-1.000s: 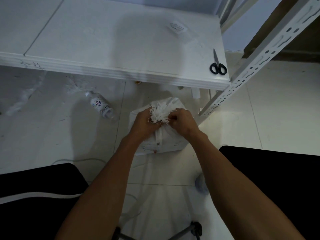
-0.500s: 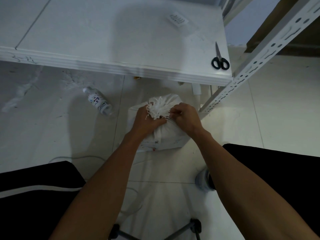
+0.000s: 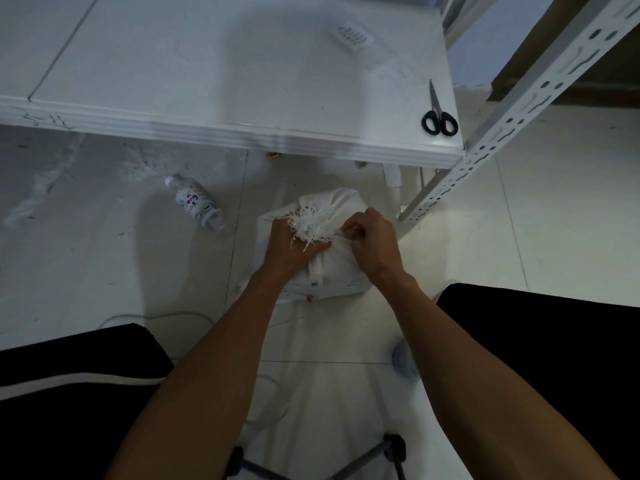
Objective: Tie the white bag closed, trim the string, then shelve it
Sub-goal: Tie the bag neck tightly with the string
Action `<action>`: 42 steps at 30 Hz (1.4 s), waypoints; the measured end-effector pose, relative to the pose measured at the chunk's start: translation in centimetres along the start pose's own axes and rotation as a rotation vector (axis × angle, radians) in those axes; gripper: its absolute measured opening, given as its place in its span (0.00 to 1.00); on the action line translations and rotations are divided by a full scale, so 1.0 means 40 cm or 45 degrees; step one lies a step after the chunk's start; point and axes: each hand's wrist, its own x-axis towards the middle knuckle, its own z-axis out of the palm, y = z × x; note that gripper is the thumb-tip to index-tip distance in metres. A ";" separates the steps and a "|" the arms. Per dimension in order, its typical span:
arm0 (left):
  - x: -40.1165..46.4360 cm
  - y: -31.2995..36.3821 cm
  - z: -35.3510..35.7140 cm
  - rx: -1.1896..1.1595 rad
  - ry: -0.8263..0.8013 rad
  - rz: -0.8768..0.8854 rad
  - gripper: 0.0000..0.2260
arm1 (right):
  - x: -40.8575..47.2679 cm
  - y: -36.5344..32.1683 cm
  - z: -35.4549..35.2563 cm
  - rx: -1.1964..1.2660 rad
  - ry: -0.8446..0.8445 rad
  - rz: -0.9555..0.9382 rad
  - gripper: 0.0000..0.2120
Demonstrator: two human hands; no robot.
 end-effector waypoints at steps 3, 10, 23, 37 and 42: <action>-0.002 -0.006 0.005 -0.020 0.003 -0.015 0.18 | -0.010 0.001 0.004 0.041 0.085 0.084 0.13; 0.005 -0.036 -0.004 -0.018 -0.011 -0.104 0.16 | -0.023 0.004 0.005 0.104 0.046 0.151 0.13; 0.012 -0.010 -0.005 -0.070 -0.012 -0.077 0.15 | 0.002 -0.018 0.004 -0.148 -0.066 -0.093 0.06; 0.009 -0.010 -0.024 -0.083 -0.120 -0.130 0.21 | -0.021 -0.015 0.013 -0.103 -0.001 0.016 0.06; 0.011 -0.015 -0.033 -0.091 -0.082 -0.115 0.17 | -0.001 -0.001 0.008 -0.049 -0.077 -0.027 0.05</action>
